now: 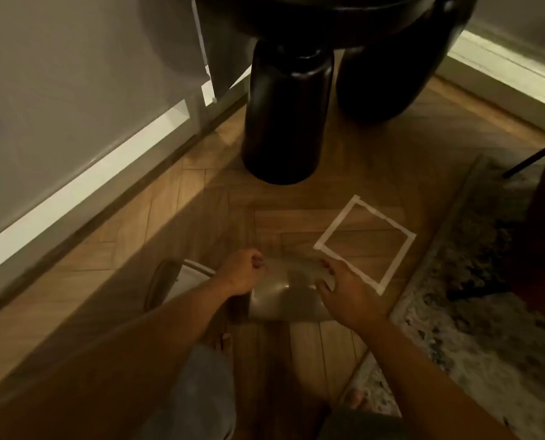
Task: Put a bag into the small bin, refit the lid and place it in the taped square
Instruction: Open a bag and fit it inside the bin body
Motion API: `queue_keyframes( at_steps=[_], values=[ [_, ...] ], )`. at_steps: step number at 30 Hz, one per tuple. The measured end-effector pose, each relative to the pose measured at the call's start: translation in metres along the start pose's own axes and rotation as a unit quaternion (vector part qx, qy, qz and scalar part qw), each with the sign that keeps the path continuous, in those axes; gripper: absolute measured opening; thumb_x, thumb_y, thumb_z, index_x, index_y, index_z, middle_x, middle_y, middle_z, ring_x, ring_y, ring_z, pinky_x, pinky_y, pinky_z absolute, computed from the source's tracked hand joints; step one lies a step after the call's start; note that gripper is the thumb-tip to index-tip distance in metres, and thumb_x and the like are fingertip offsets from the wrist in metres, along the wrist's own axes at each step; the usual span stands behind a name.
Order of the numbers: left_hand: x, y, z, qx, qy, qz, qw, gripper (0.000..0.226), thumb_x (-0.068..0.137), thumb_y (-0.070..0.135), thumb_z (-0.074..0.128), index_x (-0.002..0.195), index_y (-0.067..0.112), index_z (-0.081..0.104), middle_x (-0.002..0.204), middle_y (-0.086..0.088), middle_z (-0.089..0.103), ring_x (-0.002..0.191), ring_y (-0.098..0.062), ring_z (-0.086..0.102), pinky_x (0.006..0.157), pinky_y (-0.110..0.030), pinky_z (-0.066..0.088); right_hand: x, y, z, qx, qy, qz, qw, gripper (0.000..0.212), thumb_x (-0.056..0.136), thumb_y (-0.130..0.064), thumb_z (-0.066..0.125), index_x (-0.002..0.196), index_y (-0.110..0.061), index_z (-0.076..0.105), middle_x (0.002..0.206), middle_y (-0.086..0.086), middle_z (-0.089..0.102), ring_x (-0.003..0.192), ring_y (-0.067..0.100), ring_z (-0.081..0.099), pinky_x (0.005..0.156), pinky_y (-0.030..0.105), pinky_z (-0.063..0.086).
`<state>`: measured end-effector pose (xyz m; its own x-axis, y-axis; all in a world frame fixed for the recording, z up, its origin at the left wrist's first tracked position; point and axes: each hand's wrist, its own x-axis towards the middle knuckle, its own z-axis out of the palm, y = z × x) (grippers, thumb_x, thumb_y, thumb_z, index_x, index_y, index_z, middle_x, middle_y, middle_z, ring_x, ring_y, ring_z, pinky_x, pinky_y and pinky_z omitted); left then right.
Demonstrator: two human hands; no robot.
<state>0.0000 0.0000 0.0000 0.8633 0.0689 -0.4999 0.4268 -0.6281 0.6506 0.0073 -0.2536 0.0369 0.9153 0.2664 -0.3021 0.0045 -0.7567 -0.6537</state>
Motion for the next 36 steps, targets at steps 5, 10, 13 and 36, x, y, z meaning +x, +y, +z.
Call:
queue_keyframes(
  at_steps=[5, 10, 13, 36],
  values=[
    [0.032, -0.019, 0.007, 0.026, 0.003, -0.033, 0.999, 0.032, 0.100, 0.028, 0.061, 0.130, 0.018, 0.063, 0.124, -0.003, 0.066, 0.112, -0.018, 0.062, 0.094, -0.030, 0.049, 0.035, 0.026, 0.025, -0.088, -0.070, -0.020, 0.993, 0.056, 0.098, -0.011, 0.069, 0.152, -0.013, 0.053, 0.150, 0.011, 0.058, 0.139, 0.029, 0.055, 0.114, 0.030, 0.039],
    [0.060, -0.051, 0.020, 0.017, 0.049, -0.061, 0.997, 0.028, 0.098, 0.029, 0.063, 0.124, 0.017, 0.065, 0.119, -0.006, 0.068, 0.108, -0.023, 0.064, 0.094, -0.037, 0.052, 0.059, 0.047, 0.059, -0.162, -0.116, -0.019, 0.980, 0.062, 0.101, -0.025, 0.063, 0.159, -0.018, 0.043, 0.164, 0.012, 0.040, 0.152, 0.034, 0.037, 0.124, 0.049, 0.035],
    [0.069, -0.066, 0.030, -0.018, 0.056, -0.076, 0.995, 0.036, 0.101, 0.037, 0.058, 0.129, 0.015, 0.064, 0.121, -0.005, 0.069, 0.110, -0.023, 0.064, 0.097, -0.038, 0.051, 0.065, 0.057, 0.081, -0.204, -0.118, -0.048, 0.971, 0.062, 0.102, -0.040, 0.059, 0.159, -0.019, 0.043, 0.166, 0.011, 0.037, 0.155, 0.035, 0.030, 0.127, 0.051, 0.028],
    [0.095, -0.053, 0.050, -0.248, 0.043, -0.187, 0.949, 0.028, 0.107, 0.043, 0.043, 0.113, 0.026, 0.064, 0.097, 0.001, 0.067, 0.087, -0.014, 0.063, 0.067, -0.029, 0.047, 0.080, 0.065, 0.108, -0.221, -0.117, -0.056, 0.967, 0.067, 0.103, -0.054, 0.048, 0.162, -0.023, 0.035, 0.172, 0.010, 0.029, 0.159, 0.034, 0.023, 0.129, 0.051, 0.017]
  ],
)
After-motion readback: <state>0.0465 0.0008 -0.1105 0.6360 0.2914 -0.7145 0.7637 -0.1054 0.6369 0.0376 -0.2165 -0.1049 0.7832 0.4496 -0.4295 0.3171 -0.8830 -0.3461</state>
